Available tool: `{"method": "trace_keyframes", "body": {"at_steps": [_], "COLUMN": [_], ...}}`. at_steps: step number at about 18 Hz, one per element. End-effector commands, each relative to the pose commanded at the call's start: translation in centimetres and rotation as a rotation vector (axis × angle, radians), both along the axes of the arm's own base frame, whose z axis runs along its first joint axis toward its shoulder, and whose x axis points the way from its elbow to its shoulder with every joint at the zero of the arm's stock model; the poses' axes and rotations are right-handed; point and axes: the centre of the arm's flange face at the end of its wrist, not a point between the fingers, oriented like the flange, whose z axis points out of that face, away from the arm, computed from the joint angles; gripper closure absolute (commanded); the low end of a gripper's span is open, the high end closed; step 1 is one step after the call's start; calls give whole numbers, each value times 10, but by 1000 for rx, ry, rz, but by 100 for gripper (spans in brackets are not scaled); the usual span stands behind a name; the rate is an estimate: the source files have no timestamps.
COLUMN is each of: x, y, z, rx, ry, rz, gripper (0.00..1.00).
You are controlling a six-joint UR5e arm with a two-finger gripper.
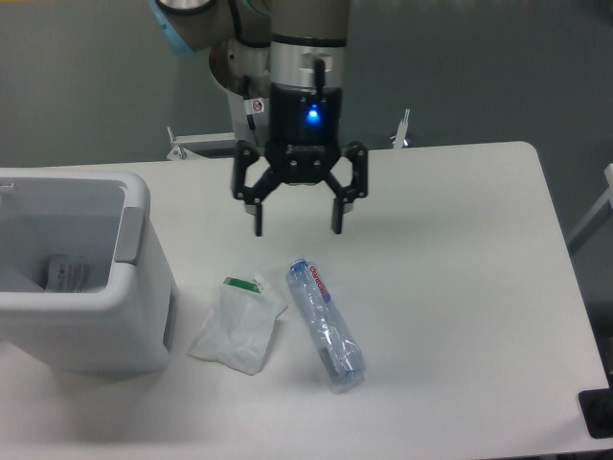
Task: Place the trash in the trash can
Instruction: 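Move the open gripper down over the clear plastic bag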
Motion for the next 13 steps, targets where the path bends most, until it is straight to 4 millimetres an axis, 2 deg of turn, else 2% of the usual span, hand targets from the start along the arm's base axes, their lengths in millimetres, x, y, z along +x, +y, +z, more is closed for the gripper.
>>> {"method": "trace_keyframes", "body": {"at_steps": [5, 8, 13], "x": [1, -8, -29], "y": [2, 9, 26], "z": [-20, -35, -90], "rx": [-28, -16, -64], "ry": [-10, -1, -75], "rz": [-29, -28, -27], "gripper": [0, 0, 0]}}
